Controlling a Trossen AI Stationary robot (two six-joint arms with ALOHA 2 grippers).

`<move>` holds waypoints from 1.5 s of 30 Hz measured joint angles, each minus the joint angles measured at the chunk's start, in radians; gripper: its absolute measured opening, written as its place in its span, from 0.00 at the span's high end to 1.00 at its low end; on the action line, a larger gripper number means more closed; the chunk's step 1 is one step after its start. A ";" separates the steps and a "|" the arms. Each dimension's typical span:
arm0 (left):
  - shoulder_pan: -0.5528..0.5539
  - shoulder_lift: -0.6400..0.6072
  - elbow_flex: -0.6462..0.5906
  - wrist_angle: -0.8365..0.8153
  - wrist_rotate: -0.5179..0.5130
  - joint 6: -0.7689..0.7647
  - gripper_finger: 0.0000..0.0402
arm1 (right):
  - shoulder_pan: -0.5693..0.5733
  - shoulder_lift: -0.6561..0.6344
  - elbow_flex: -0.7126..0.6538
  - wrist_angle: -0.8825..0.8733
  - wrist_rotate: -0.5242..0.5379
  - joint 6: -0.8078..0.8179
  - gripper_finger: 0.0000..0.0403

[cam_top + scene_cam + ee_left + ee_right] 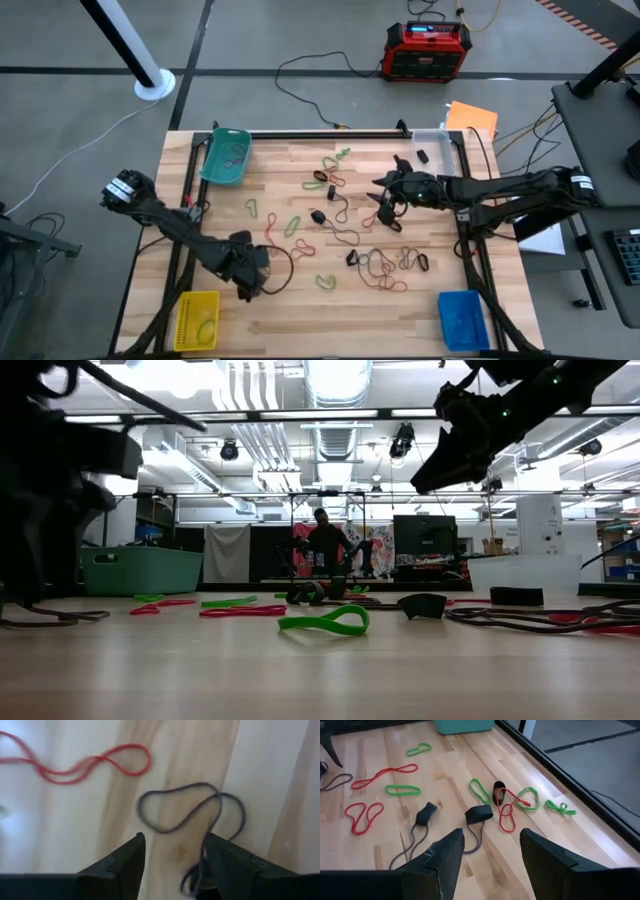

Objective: Sort rubber bands into baskets
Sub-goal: Put the violet rubber band into the blue bin

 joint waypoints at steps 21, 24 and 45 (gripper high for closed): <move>-0.002 0.035 -0.014 0.043 0.019 -0.003 0.91 | 0.000 0.007 -0.001 0.002 0.000 -0.020 0.53; -0.002 0.033 -0.014 0.043 0.018 0.003 0.98 | 0.000 0.007 -0.001 0.002 0.000 -0.022 0.53; 0.001 -0.317 0.044 0.035 -0.401 0.240 1.00 | 0.001 0.007 -0.002 0.095 -0.004 -0.055 0.53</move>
